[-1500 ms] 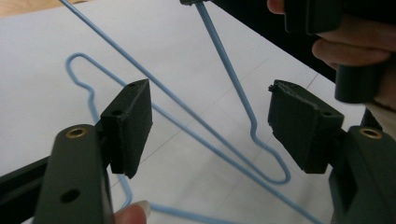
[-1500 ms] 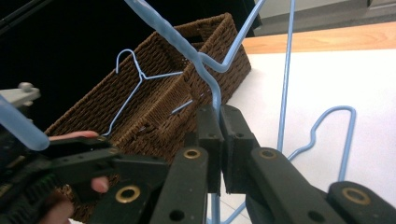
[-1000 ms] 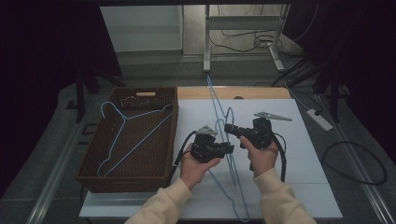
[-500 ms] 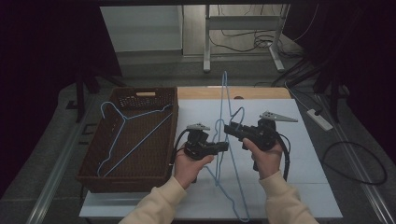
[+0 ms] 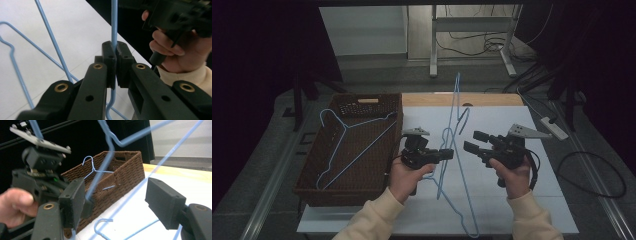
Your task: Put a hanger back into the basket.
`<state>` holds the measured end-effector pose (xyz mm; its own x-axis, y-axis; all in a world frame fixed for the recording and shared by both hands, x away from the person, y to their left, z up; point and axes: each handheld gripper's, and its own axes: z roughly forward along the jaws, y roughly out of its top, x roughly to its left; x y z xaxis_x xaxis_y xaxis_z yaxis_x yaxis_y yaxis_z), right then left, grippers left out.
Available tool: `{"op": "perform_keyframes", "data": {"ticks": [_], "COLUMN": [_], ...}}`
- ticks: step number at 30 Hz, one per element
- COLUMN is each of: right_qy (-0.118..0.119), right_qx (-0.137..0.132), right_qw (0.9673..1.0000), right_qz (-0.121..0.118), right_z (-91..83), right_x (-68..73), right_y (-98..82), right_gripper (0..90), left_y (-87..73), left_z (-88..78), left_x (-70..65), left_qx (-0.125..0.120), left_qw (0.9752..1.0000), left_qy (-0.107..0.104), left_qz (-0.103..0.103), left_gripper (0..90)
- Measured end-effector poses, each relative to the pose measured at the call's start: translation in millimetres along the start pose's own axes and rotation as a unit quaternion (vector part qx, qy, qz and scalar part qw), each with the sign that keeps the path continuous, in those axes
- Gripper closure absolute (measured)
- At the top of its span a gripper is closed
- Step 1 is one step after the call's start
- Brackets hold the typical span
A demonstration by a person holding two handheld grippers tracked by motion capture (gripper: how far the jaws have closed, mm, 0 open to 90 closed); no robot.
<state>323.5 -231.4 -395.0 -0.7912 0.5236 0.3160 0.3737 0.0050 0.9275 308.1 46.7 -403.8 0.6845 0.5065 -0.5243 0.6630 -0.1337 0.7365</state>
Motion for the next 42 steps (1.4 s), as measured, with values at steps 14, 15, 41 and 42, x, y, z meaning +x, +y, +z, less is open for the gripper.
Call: {"op": "perform_keyframes", "data": {"ticks": [14,15,41,42], "right_qy": [-0.048,-0.058,-0.101,-0.101], "right_qx": [0.059,0.063,0.109,0.109], "right_qw": [0.9971,0.9963,0.9886,0.9886], "right_qz": [-0.01,-0.012,-0.02,-0.02], "right_z": [-10.7,-12.1,-17.9,-17.9], "right_x": [-24.9,-28.6,-50.7,-50.7], "right_y": [-28.3,-32.9,-58.9,-58.9], "right_gripper": [30.6,30.5,29.9,29.9], "left_y": [11.3,11.3,-5.7,-5.7], "left_z": [-70.8,-76.4,-204.2,-204.2], "left_x": [15.7,18.4,84.5,84.5], "left_qx": [0.002,0.001,-0.015,-0.015], "left_qw": [0.9999,0.9999,0.9974,0.9974], "left_qy": [-0.001,-0.001,0.068,0.068], "left_qz": [0.015,0.014,0.02,0.02], "left_gripper": [86.7,86.7,86.9,86.9]}}
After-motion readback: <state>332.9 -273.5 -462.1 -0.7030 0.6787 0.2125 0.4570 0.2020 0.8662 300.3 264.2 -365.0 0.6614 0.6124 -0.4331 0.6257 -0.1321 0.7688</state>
